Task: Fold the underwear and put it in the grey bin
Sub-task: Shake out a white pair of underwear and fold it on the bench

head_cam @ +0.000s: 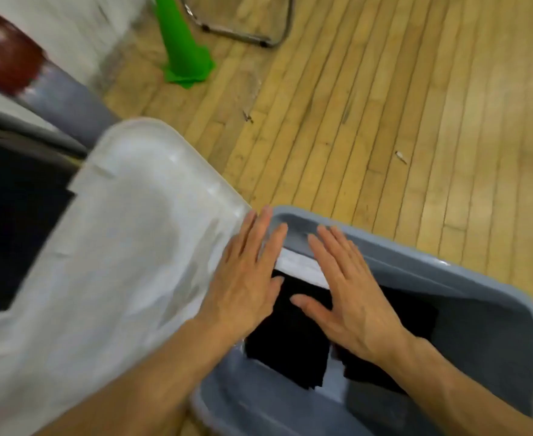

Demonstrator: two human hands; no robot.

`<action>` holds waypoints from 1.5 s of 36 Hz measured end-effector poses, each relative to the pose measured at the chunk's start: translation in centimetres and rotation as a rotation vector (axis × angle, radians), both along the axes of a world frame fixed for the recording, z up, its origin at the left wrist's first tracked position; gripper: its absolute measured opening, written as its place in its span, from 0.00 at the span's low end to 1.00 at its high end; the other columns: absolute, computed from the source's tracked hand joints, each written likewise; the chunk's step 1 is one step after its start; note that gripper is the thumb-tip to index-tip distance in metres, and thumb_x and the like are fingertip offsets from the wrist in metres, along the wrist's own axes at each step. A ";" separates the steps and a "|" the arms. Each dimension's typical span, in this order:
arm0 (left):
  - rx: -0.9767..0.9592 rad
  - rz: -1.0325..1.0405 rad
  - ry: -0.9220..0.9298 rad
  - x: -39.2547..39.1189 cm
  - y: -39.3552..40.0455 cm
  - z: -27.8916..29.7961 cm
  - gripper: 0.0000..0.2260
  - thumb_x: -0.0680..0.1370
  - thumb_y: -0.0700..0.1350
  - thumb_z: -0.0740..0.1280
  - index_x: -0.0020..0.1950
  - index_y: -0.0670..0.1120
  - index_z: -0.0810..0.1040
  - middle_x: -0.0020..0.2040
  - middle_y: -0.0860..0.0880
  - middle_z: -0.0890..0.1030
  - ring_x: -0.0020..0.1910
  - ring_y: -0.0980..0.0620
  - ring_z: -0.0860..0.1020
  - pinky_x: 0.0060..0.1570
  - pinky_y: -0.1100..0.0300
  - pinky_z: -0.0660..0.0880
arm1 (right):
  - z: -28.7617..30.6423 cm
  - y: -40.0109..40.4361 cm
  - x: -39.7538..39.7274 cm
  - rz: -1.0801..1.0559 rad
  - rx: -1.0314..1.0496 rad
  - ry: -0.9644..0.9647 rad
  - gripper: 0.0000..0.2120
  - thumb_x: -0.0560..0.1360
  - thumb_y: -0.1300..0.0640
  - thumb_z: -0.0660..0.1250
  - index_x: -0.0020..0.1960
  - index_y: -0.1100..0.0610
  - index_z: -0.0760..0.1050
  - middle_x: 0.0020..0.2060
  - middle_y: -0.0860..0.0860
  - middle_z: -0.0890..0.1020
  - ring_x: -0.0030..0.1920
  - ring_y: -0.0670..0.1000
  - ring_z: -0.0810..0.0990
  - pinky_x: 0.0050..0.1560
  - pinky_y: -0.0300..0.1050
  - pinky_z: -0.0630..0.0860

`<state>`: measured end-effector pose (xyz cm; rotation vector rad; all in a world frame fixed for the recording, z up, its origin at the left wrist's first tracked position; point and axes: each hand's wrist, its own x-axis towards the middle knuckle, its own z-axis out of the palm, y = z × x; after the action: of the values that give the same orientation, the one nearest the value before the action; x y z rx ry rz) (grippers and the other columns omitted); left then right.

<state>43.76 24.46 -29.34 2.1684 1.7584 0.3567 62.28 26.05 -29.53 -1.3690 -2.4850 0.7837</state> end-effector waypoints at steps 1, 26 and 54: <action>0.084 0.052 0.000 -1.8 0.8 5.6 0.35 0.71 0.43 0.72 0.73 0.43 0.59 0.75 0.38 0.59 0.73 0.42 0.56 0.68 0.49 0.61 | 4.8 1.4 -1.7 0.021 0.036 0.047 0.36 0.76 0.38 0.55 0.76 0.56 0.50 0.76 0.55 0.56 0.77 0.53 0.49 0.75 0.50 0.49; 0.014 0.888 0.328 -43.8 -26.9 20.8 0.37 0.63 0.44 0.79 0.67 0.43 0.66 0.68 0.38 0.71 0.65 0.37 0.72 0.54 0.41 0.76 | 23.1 -10.2 -49.0 0.556 0.209 0.095 0.27 0.73 0.57 0.70 0.70 0.57 0.67 0.46 0.50 0.80 0.44 0.50 0.80 0.37 0.41 0.76; 0.161 1.327 -0.552 -59.1 -31.4 50.0 0.07 0.75 0.39 0.65 0.37 0.43 0.72 0.34 0.49 0.75 0.33 0.55 0.72 0.33 0.62 0.68 | 63.2 -16.1 -65.6 0.501 0.132 0.690 0.07 0.77 0.49 0.57 0.43 0.50 0.69 0.34 0.46 0.77 0.36 0.45 0.76 0.34 0.37 0.70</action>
<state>-15.31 -6.92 20.67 0.5068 2.5150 1.2386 -3.27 9.99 33.64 -0.3169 -2.2413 0.9531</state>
